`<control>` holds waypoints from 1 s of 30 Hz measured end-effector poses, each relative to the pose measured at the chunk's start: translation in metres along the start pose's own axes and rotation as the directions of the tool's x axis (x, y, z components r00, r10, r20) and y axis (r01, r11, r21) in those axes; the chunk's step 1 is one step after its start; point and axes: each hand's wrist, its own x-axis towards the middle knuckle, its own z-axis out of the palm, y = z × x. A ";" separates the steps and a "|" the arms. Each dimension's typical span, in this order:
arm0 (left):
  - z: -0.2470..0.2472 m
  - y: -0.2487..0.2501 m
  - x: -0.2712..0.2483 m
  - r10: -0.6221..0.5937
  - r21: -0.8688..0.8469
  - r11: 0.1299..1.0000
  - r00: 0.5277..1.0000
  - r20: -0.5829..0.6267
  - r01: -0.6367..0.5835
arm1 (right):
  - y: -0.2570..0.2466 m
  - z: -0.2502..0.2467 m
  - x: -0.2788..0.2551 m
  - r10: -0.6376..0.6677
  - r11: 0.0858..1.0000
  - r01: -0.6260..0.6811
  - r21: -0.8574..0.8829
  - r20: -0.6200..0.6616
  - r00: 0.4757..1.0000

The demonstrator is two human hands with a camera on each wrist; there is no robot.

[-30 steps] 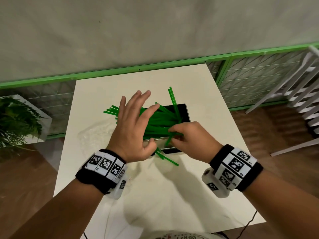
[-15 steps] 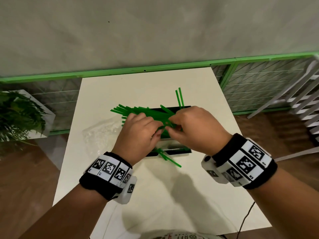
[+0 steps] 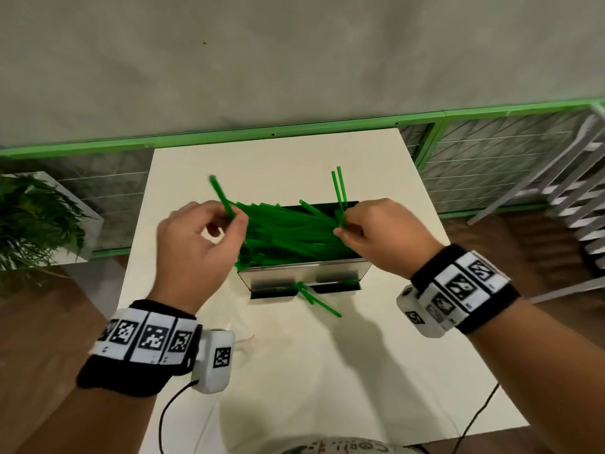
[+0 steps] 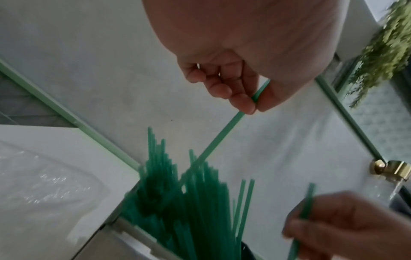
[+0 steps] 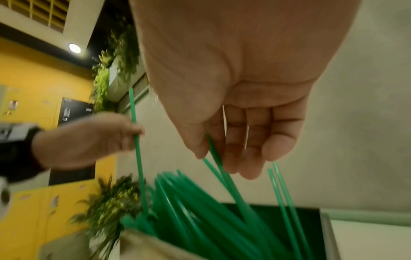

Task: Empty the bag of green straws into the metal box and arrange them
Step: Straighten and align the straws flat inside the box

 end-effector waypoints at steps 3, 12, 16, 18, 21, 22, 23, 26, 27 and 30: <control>-0.020 0.009 0.002 0.046 -0.055 0.997 0.995 -0.087 -0.051 | -0.005 0.022 0.013 -0.062 0.998 0.060 0.030 0.079 0.995; -0.017 0.019 -0.010 -0.122 -0.352 0.934 0.980 -0.160 0.059 | 0.023 0.039 0.028 0.331 0.856 -0.284 0.431 -0.036 0.943; 0.007 0.021 -0.025 -0.238 -0.410 0.888 0.971 -0.018 0.209 | 0.046 0.035 0.047 0.470 0.798 -0.505 0.329 0.183 0.863; 0.020 0.026 -0.026 -0.249 -0.367 0.893 0.965 0.081 0.261 | 0.049 0.038 0.056 0.449 0.821 -0.512 0.251 0.269 0.852; 0.036 0.031 -0.022 -0.288 -0.281 0.902 0.941 0.178 0.329 | 0.045 0.037 0.065 0.446 0.849 -0.494 0.190 0.244 0.861; 0.039 0.031 -0.021 -0.313 -0.268 0.895 0.931 0.189 0.356 | 0.043 0.036 0.066 0.438 0.864 -0.476 0.165 0.221 0.872; 0.040 0.031 -0.019 -0.336 -0.250 0.891 0.921 0.195 0.378 | 0.040 0.035 0.068 0.420 0.880 -0.451 0.148 0.197 0.886; 0.045 0.024 -0.016 -0.390 -0.163 0.888 0.892 0.228 0.430 | 0.031 0.031 0.073 0.303 0.915 -0.348 0.202 0.221 0.927; 0.046 0.022 -0.014 -0.416 -0.138 0.879 0.876 0.244 0.456 | 0.028 0.030 0.074 0.252 0.918 -0.318 0.239 0.268 0.930; 0.050 0.016 -0.012 -0.496 -0.075 0.849 0.838 0.228 0.523 | 0.018 0.032 0.072 0.122 0.952 -0.208 0.224 0.347 0.930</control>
